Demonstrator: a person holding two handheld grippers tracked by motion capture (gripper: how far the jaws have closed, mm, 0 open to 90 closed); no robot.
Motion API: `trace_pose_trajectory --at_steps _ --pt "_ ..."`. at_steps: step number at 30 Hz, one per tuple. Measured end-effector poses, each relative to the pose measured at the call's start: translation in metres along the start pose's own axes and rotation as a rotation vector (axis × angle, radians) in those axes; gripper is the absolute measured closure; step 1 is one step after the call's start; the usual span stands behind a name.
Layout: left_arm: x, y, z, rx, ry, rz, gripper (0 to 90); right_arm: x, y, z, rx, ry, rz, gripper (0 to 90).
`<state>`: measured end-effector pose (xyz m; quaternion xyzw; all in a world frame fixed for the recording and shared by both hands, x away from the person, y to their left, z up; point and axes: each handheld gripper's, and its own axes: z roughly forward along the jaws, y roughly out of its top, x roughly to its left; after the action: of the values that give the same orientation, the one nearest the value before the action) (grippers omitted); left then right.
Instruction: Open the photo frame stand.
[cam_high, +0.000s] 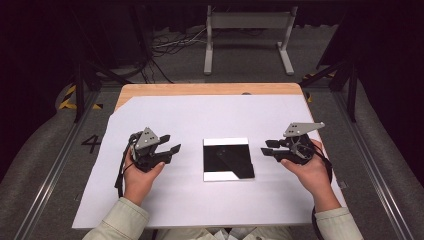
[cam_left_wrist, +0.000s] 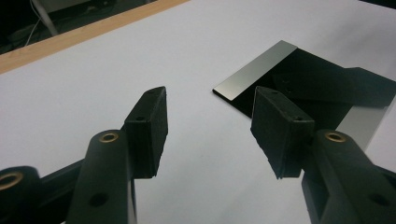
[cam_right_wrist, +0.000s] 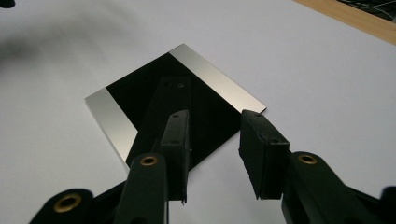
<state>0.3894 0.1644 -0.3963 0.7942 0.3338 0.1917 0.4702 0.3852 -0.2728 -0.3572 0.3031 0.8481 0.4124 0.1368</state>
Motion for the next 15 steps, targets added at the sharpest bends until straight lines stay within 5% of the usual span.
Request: trace_pose_trajectory --at_steps 15 --pt "0.001 -0.001 -0.001 0.005 0.003 -0.004 45.8 0.014 0.004 0.013 0.129 0.052 -0.065 62.7"
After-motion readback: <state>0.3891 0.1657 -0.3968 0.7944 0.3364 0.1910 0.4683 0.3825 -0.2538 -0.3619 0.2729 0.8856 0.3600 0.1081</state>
